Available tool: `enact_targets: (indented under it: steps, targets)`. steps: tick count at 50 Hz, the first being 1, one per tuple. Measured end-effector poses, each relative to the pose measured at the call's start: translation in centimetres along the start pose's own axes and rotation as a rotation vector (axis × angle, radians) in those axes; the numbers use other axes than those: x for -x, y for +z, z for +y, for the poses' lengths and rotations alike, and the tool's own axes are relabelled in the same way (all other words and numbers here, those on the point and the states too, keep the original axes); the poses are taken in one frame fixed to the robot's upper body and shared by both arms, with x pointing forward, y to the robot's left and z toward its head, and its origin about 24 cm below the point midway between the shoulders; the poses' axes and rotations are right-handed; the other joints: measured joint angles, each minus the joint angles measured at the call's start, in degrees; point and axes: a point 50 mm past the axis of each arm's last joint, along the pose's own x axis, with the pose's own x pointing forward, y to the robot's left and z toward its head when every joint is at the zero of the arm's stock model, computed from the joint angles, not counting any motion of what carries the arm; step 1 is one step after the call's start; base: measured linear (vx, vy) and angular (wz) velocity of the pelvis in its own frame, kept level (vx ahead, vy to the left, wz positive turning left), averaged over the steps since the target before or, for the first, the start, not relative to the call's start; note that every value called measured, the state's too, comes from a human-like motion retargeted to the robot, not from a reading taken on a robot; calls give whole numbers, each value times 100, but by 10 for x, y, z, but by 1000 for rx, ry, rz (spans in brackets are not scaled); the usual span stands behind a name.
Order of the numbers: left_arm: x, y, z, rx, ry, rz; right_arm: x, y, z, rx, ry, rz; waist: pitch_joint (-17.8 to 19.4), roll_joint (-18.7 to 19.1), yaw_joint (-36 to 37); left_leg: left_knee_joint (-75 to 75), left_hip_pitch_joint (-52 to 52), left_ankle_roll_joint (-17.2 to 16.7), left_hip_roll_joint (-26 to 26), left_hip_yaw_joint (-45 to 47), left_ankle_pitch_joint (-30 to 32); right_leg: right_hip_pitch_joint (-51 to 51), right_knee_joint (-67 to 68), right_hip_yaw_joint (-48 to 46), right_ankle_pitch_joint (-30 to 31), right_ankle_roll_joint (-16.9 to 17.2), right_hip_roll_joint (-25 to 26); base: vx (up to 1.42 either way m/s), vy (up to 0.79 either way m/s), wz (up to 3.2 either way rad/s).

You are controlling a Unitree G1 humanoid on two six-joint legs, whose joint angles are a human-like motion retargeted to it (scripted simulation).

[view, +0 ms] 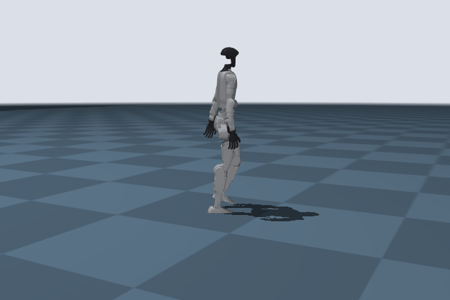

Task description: Walk run

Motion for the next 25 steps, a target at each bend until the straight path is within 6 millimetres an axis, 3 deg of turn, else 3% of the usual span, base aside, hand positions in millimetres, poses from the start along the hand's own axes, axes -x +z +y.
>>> enact_targets:
  steps: [3, 8, 12, 14, 15, 17, 20, 23, 25]
  targets:
    - [0, -7, -9, 147, -7, 38, 1, 5, -16, 65, -50, -33, 21, 26, 201, -1357, -102, 489, 248, 714, -95, 247, -17, -263, -224, -77, 177, 44, -10, 123]
    - [-1, -8, -33, 443, -83, 28, 3, 10, -32, 102, -105, -35, -20, 151, 223, -3382, 77, 787, -151, 1674, -707, 652, -80, -1092, -524, -143, 529, 54, -8, 132]
    - [-1, -8, -59, 560, -144, 22, 3, 8, -29, 107, -76, -26, -84, 48, 362, -3985, 479, 903, -310, 2628, -716, 915, 63, -1314, -555, 21, 588, 66, -6, 70]
    - [-1, -9, -71, 579, -166, 28, 2, 7, -22, 122, -51, -29, -138, -136, 539, -3952, 643, 1296, -371, 2646, -590, 1037, 189, -1296, -410, 198, 474, 77, -17, -20]
    - [0, -10, -78, 588, -176, 33, 2, 6, -17, 136, -36, -30, -145, -306, 674, -3908, 756, 1529, -371, 2742, -548, 1139, 265, -1218, -304, 296, 350, 105, -37, -43]
    - [1, -12, -84, 590, -183, 37, 1, 3, -5, 168, -9, -27, -222, -433, 720, -3948, 873, 1529, -478, 2329, -728, 1253, 515, -1450, 200, 646, 251, 94, -30, -10]
    - [1, -9, -88, 591, -207, 31, 1, -7, 10, 219, 11, 5, -307, -291, 832, -3795, 1040, 1529, -352, 2107, -928, 1153, 1335, -1342, 1712, 1492, 170, 76, 22, 38]
    - [-2, 8, -71, 547, -167, -23, 3, -20, 17, 226, 7, 37, -414, 320, 553, -3565, 1115, 1529, -144, 1245, -1076, 406, 2723, -377, 2900, 1368, 1034, 56, 22, 200]
    - [-4, 26, -52, 492, -126, -87, 7, -34, 19, 215, 12, 80, -469, 699, 420, -3499, 1255, 1529, -61, 815, -1107, -79, 3576, 363, 2609, 1208, 1650, 67, 19, 243]
